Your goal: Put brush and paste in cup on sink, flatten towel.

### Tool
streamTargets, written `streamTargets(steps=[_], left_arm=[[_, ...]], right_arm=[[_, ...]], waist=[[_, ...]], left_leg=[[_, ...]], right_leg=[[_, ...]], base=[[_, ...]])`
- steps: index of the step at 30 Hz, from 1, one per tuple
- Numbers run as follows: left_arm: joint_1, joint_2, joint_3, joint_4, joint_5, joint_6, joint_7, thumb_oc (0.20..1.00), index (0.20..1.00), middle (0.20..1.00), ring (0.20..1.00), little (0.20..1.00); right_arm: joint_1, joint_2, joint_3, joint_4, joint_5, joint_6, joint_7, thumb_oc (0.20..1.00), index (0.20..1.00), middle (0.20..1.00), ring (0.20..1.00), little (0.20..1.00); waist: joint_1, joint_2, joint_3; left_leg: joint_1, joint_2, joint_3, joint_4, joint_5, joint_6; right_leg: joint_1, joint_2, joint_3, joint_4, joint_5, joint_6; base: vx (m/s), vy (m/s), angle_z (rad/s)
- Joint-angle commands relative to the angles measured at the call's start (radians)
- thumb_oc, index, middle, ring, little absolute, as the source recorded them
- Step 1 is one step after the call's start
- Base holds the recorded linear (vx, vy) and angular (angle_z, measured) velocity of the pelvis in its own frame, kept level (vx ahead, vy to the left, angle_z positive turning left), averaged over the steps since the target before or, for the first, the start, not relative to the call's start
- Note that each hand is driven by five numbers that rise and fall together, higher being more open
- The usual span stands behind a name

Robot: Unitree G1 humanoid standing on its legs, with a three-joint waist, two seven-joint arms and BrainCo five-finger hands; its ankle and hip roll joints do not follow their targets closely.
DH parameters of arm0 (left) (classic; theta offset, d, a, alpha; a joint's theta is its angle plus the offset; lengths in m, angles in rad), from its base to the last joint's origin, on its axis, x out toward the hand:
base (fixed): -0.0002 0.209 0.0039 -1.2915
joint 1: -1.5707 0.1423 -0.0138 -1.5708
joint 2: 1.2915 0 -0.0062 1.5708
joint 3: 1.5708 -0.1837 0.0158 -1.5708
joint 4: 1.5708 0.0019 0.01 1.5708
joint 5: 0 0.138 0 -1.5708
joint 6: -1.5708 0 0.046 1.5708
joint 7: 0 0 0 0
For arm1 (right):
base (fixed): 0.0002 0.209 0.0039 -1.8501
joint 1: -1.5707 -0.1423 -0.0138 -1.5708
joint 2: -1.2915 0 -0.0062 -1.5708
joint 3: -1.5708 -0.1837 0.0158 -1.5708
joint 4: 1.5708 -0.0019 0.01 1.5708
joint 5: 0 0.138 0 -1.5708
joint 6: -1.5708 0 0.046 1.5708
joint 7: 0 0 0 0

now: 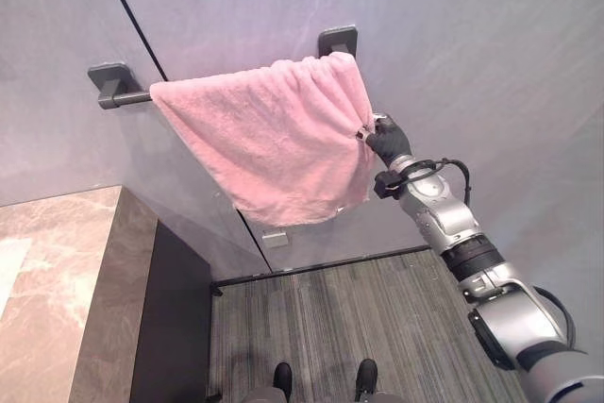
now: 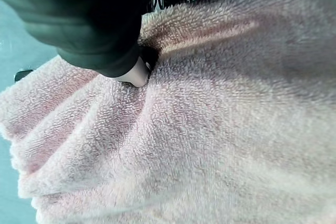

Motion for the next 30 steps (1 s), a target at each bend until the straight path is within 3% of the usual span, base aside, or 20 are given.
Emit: streamTargets(steps=[1,6,10,12,14,15,20,25,30], left_arm=[[-0.022,0.044,-0.040,0.056,0.001,0.008,-0.006,1.000,1.000,1.000,1.000,1.000],[-0.023,0.047,-0.027,0.035,-0.023,-0.001,0.006,1.000,1.000,1.000,1.000,1.000],[-0.030,0.061,-0.007,-0.087,-0.112,-0.037,0.018,1.000,1.000,1.000,1.000,1.000],[-0.026,0.077,-0.006,-0.211,-0.158,-0.061,0.024,1.000,1.000,1.000,1.000,1.000],[-0.001,0.127,0.004,-0.492,-0.216,-0.108,0.042,1.000,1.000,1.000,1.000,1.000],[0.001,0.128,0.004,-0.496,-0.216,-0.106,0.042,1.000,1.000,1.000,1.000,1.000],[0.009,0.196,0.089,-0.905,-0.269,-0.193,0.090,1.000,1.000,1.000,1.000,1.000],[-0.143,0.230,0.152,-0.999,-0.335,-0.236,0.151,1.000,1.000,1.000,1.000,1.000],[-0.245,0.272,0.177,-1.003,-0.315,-0.239,0.187,1.000,1.000,1.000,1.000,1.000]], right_arm=[[-0.047,0.027,-0.022,0.012,-0.012,-0.043,-0.004,0.200,0.200,0.200,0.200,0.200],[-0.028,0.053,-0.017,-0.002,-0.019,-0.046,-0.002,0.200,0.200,0.200,0.200,0.200],[-0.019,0.073,-0.022,-0.001,-0.030,-0.053,-0.014,0.200,0.200,0.200,0.200,0.200],[-0.010,0.078,-0.030,-0.004,-0.036,-0.060,-0.026,0.200,0.200,0.200,0.200,0.200],[0.004,0.079,-0.051,-0.026,-0.055,-0.072,-0.049,0.200,0.200,0.200,0.200,0.200],[0.005,0.079,-0.052,-0.027,-0.055,-0.071,-0.049,0.200,0.200,0.200,0.200,0.200],[0.037,0.089,-0.077,-0.073,-0.108,-0.083,-0.081,0.200,0.200,0.200,0.200,0.200],[0.051,0.113,-0.069,-0.111,-0.134,-0.074,-0.082,0.200,0.200,0.200,0.200,0.200],[0.039,0.126,-0.058,-0.134,-0.151,-0.068,-0.075,0.200,0.200,0.200,0.200,0.200]], waist=[[0.007,-0.082,0.012],[0.013,-0.084,0.010],[0.024,-0.084,0.013],[0.028,-0.084,0.015],[0.038,-0.083,0.026],[0.038,-0.083,0.025],[0.050,-0.091,0.040],[0.029,-0.099,0.040],[0.006,-0.101,0.039]], left_leg=[[-0.018,-0.002,0.018,0.080,-0.135,-0.008],[-0.014,-0.003,0.013,0.078,-0.136,-0.007],[-0.014,-0.004,0.006,0.079,-0.136,-0.006],[-0.014,-0.005,0.003,0.079,-0.136,-0.006],[-0.023,-0.007,-0.004,0.081,-0.134,-0.005],[-0.023,-0.007,-0.004,0.082,-0.134,-0.005],[-0.037,-0.008,-0.016,0.083,-0.132,-0.005],[-0.029,-0.004,-0.007,0.077,-0.136,-0.004],[-0.019,-0.003,0.006,0.073,-0.139,-0.005]], right_leg=[[0.047,-0.124,-0.012,0.047,-0.160,0.099],[0.053,-0.124,-0.016,0.048,-0.162,0.099],[0.056,-0.126,-0.022,0.050,-0.162,0.100],[0.058,-0.127,-0.024,0.051,-0.163,0.101],[0.055,-0.130,-0.029,0.055,-0.163,0.103],[0.055,-0.130,-0.029,0.055,-0.164,0.103],[0.049,-0.135,-0.038,0.056,-0.164,0.106],[0.048,-0.137,-0.029,0.052,-0.164,0.107],[0.045,-0.136,-0.017,0.052,-0.163,0.108]], base=[[0.02,0.000,-0.07],[0.00,-0.002,0.00],[0.01,-0.006,0.12],[0.00,-0.001,0.05],[-0.01,-0.007,0.02],[-0.03,-0.011,0.05],[-0.02,-0.016,0.12],[0.01,-0.005,0.02],[0.01,-0.001,-0.01]])
